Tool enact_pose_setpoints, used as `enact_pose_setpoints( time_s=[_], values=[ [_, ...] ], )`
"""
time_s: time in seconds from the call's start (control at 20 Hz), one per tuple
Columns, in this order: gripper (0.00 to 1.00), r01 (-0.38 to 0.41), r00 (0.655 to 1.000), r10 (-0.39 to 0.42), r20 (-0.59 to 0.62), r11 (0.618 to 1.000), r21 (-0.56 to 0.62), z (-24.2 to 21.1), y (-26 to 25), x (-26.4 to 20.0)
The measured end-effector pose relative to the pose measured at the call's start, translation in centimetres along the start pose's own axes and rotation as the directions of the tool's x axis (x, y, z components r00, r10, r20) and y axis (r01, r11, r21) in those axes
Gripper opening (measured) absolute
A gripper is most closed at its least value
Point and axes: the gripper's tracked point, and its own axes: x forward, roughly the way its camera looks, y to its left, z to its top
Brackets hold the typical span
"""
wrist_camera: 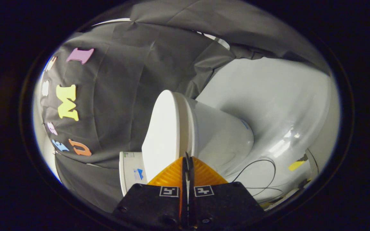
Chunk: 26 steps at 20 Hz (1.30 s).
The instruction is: Open the toilet lid.
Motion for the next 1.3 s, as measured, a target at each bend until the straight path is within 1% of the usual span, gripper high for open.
enact_pose_setpoints(
  time_s=[0.3,0.45,0.65,0.8,1.3],
  values=[
    [0.04,0.047,0.999,-0.045,0.029,0.995,-0.092,-0.4,2.7,-1.4],
    [0.04,0.052,0.998,-0.047,0.051,0.994,-0.098,-0.4,4.3,-2.2],
    [0.04,0.071,0.995,-0.06,0.075,0.986,-0.149,-0.8,6.0,-2.9],
    [0.04,0.086,0.993,-0.072,0.089,0.983,-0.165,-0.8,7.5,-3.5],
    [0.04,0.122,0.986,-0.079,0.145,0.94,-0.318,-2.1,13.5,-5.2]
  ],
)
